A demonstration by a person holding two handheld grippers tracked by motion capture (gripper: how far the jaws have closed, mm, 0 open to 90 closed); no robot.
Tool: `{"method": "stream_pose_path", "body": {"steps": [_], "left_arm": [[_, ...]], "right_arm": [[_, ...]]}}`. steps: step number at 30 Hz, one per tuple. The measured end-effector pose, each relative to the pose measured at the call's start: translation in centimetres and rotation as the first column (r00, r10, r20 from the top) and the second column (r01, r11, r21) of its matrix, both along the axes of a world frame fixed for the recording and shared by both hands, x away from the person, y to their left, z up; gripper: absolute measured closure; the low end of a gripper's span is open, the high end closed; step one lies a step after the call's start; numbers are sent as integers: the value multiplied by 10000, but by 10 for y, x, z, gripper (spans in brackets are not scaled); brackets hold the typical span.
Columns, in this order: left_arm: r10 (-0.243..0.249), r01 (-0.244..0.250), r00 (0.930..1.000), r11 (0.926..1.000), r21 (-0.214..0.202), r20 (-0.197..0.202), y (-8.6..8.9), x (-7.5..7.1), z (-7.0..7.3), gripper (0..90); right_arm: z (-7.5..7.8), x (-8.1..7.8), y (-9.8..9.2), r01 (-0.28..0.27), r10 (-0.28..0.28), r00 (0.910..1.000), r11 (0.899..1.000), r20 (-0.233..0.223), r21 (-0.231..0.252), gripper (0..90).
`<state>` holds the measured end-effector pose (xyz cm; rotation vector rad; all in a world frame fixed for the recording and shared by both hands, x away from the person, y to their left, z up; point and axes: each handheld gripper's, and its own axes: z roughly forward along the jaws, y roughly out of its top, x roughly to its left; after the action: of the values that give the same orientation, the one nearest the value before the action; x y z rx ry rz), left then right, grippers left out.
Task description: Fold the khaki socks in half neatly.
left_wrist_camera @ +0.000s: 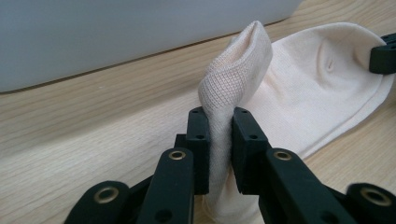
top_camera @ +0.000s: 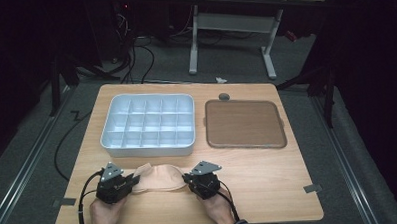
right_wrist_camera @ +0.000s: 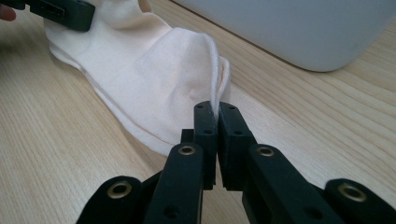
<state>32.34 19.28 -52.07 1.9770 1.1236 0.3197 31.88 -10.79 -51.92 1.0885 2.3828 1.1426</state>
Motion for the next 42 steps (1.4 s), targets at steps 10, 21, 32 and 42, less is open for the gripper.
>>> {"method": "stream_pose_path", "body": {"steps": [10,21,32,42], "left_arm": [[-276,275,9996,9995,-129,-83,-16,0,-1,792],[-630,630,9980,9979,-116,-15,-37,5,4,790],[-925,924,9957,9953,-275,-36,-53,9,5,788],[-1083,1081,9941,9935,-354,-43,-72,14,5,787]], "right_arm": [[0,-6,-17,223,-223,9997,9997,48,-64,872],[1,-10,-39,641,-640,9978,9979,163,-9,872],[3,-14,-58,989,-990,9950,9951,140,56,872],[2,-17,-73,1408,-1406,9900,9898,128,-209,872]]}}
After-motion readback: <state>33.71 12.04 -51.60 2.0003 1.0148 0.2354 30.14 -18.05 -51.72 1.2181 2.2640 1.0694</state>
